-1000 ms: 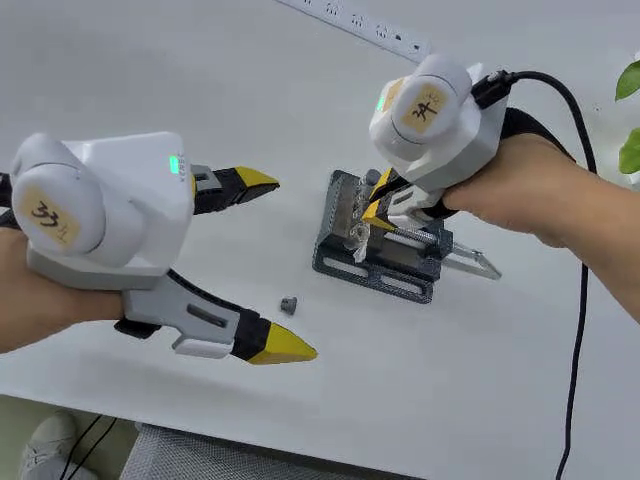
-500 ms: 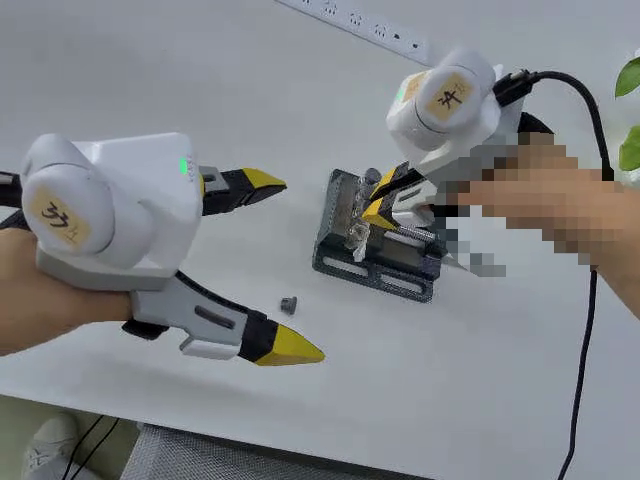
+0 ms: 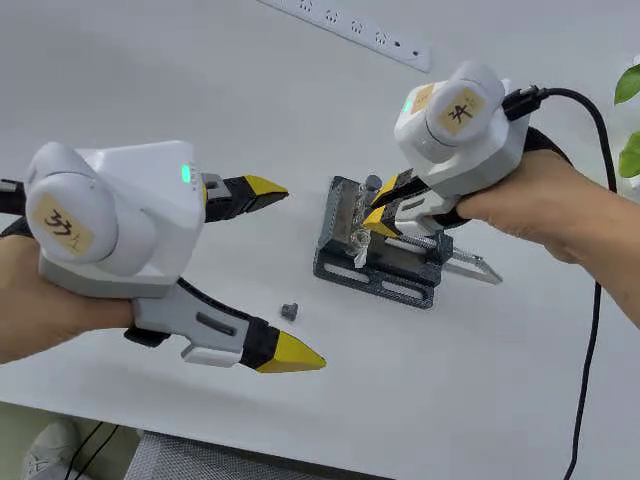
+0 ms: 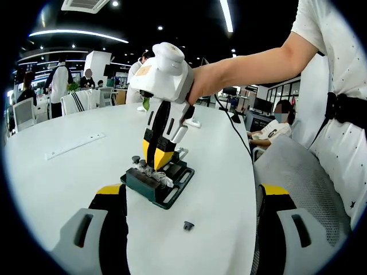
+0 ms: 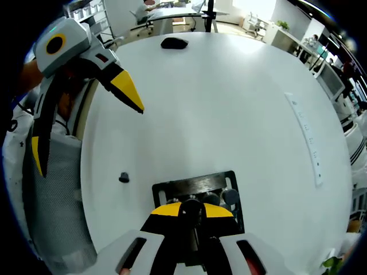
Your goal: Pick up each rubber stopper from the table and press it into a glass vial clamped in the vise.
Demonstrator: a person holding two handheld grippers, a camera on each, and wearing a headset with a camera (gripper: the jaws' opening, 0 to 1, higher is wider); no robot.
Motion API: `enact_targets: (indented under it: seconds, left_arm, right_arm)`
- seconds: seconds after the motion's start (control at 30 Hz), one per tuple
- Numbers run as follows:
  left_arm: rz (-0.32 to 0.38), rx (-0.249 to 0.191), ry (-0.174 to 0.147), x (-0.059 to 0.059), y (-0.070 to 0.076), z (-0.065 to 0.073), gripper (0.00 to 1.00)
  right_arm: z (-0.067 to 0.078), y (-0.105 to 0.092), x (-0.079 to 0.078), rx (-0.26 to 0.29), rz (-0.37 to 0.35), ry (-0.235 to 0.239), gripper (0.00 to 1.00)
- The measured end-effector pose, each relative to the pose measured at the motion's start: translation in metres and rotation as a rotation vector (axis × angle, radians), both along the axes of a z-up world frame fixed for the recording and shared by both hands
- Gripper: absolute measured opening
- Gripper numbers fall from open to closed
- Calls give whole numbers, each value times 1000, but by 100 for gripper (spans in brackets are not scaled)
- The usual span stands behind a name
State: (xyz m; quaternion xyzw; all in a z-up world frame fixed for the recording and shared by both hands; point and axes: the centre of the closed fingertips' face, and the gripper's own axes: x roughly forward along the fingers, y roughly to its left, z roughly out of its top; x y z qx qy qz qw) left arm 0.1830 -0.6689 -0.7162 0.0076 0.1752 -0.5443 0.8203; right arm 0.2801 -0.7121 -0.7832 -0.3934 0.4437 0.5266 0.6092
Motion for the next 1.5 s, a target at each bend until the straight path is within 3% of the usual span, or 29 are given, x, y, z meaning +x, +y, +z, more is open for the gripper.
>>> enact_targets:
  seconds: [0.23, 0.5, 0.63, 1.5]
  left_arm:
    - [-4, 1, 4, -2, -1, 0, 94]
    - [-4, 0, 6, -2, -2, 0, 93]
    - [-3, 0, 6, -2, -1, 0, 93]
    - [3, 3, 18, -4, 0, -4, 92]
  right_arm:
    - [2, 1, 1, 13, -6, -7, 9]
    - [15, -1, 1, 52, -26, -15, 5]
    - [15, -2, 0, 76, -48, 7, 4]
    - [4, -1, 0, 69, -48, 15, 1]
